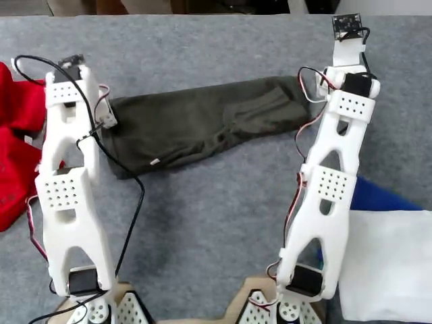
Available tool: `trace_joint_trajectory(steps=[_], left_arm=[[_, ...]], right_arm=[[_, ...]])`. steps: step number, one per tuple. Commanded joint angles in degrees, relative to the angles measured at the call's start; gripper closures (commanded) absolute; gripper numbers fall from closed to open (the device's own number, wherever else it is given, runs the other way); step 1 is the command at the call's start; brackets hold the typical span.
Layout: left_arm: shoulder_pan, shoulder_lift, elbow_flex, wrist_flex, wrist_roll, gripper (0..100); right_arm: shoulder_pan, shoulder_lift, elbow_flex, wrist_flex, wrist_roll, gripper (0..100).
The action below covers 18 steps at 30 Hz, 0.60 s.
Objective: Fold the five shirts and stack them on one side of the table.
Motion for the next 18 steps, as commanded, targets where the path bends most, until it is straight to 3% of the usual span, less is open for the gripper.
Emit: trace_joint_trajectory(steps=[1, 9, 18], left_arm=[[-0.7, 1.19, -0.44, -2.11, 0.09, 82], [-0.97, 4.18, -3.96, 0.53, -0.09, 82], [1.76, 7.25, -5.98, 1.41, -0.35, 98]], right_arm=[[0.22, -5.05, -2.42, -0.97, 0.35, 99.1], [0.22, -5.05, -2.42, -0.88, 0.35, 99.1], [0.31, -5.05, -2.42, -0.7, 0.26, 99.1]])
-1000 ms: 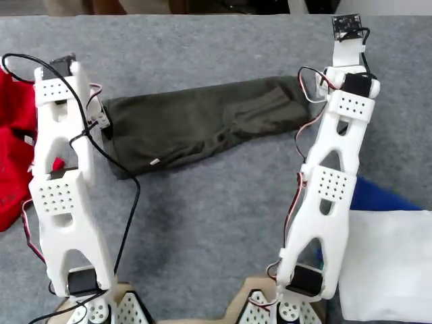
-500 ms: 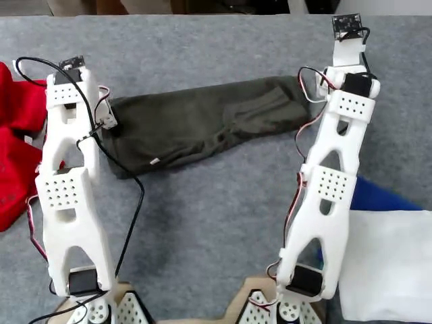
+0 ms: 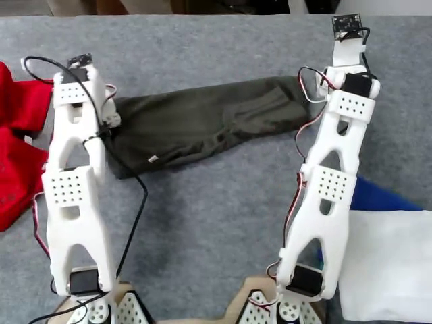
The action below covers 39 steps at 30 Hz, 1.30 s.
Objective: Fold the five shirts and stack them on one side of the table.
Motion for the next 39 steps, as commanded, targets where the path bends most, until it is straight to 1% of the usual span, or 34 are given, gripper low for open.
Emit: trace_joint_trajectory(steps=[1, 5, 10, 11, 14, 16, 19, 22, 25, 34, 37, 39], left_arm=[[-0.26, 0.84, -0.18, 0.79, 0.09, 98], [-4.04, 0.75, -0.18, 0.44, 3.34, 98], [-11.69, 1.19, -3.43, 0.88, 3.08, 98], [-13.36, 1.19, -3.87, 0.7, 2.55, 98], [-17.05, 1.19, -6.77, 0.88, -2.02, 98], [-18.81, 0.75, -8.62, 0.88, -5.1, 98], [-19.87, 0.66, -12.4, 2.29, -7.03, 98], [-18.55, 1.1, -18.02, 6.51, -8.18, 98], [-15.21, 1.19, -20.22, 9.14, -8.18, 98], [-2.9, 0.75, -20.75, 9.14, -7.65, 98], [-0.53, 0.66, -22.68, 8.35, -4.84, 98], [0.0, 1.1, -24.7, 8.35, -4.48, 98]], right_arm=[[0.4, -5.05, -2.42, -0.7, 0.26, 99.1], [0.66, -5.05, -2.51, -0.7, 0.09, 99.1], [0.75, -5.05, -2.51, -0.88, 0.18, 99.1], [0.75, -5.05, -2.51, -0.88, 0.18, 99.1], [0.75, -5.05, -2.51, -0.97, 0.35, 99.1], [0.75, -5.05, -2.51, -0.97, 0.35, 99.1], [0.75, -5.05, -2.51, -0.97, 0.35, 99.1], [0.75, -5.05, -2.51, -0.97, 0.35, 99.1], [0.75, -5.05, -2.51, -0.97, 0.35, 99.1], [0.75, -5.05, -2.42, -0.88, 0.35, 99.1], [0.75, -5.05, -2.33, -0.88, 0.44, 99.1], [0.75, -5.05, -2.33, -0.88, 0.44, 99.1]])
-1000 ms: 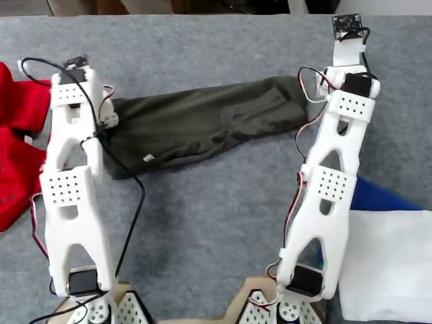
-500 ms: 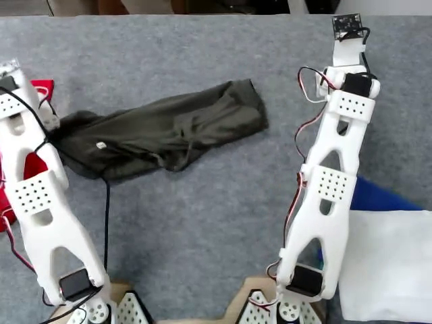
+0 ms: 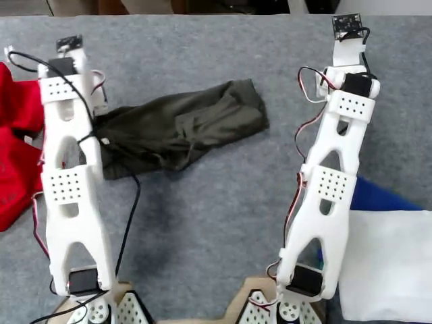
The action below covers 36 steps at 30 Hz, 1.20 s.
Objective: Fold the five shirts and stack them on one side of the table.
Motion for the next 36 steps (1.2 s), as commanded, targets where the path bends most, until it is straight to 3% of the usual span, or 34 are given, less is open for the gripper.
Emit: trace_joint_trajectory(steps=[1, 7, 14, 17, 27, 36], left_arm=[[1.23, -0.48, -5.01, -0.53, 1.14, 98], [-2.55, -0.92, -5.71, 2.37, 0.79, 97], [-9.05, -5.23, 6.51, 4.04, -7.65, 84], [-11.34, -9.54, 11.87, 3.96, -12.4, 81], [-18.73, -19.47, 12.48, 3.78, -14.24, 78], [-18.46, -19.38, 12.48, 3.78, -13.36, 78]], right_arm=[[0.84, -5.05, -2.33, -0.97, 0.44, 99.1], [-0.48, -5.41, -2.33, 0.18, 0.62, 99.0], [-5.67, -6.99, -2.33, 3.96, 2.37, 99.0], [-9.01, -8.92, -2.42, 7.47, 4.48, 99.0], [-23.52, -13.58, -0.4, 13.19, 8.0, 99.1], [-22.2, -5.58, 2.51, 10.81, 4.92, 99.0]])
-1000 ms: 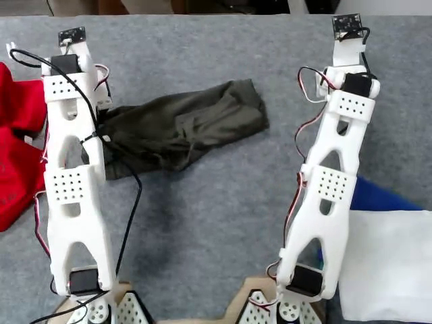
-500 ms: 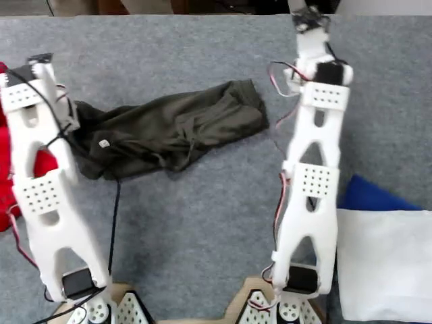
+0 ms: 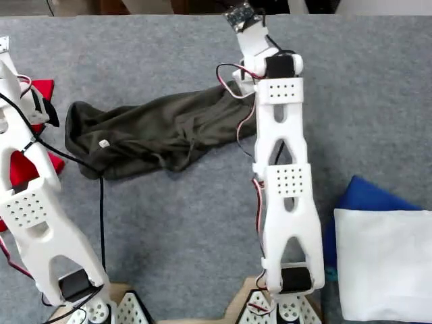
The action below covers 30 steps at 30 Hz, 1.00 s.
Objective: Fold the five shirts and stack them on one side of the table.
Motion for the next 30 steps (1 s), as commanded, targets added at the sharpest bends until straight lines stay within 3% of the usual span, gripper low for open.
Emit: trace_joint_trajectory(steps=[1, 18, 22, 26, 30], left_arm=[[0.0, -3.56, 0.0, 0.7, 0.53, 78], [0.18, -3.47, 0.0, 0.7, -1.41, 78], [1.23, -3.47, 0.0, 0.62, -1.05, 78], [4.57, -1.98, 0.09, -2.37, 6.77, 83], [6.86, 3.91, -0.35, -10.73, 15.47, 95]], right_arm=[[1.89, 2.07, 1.54, -3.78, -0.53, 99.0], [14.46, 1.54, 10.15, -12.57, 9.58, 99.0], [13.05, -0.04, 8.04, -8.79, 9.58, 99.1], [7.34, -2.24, 4.53, -4.66, 9.14, 99.1], [3.82, -3.03, 3.3, -4.4, 3.34, 99.1]])
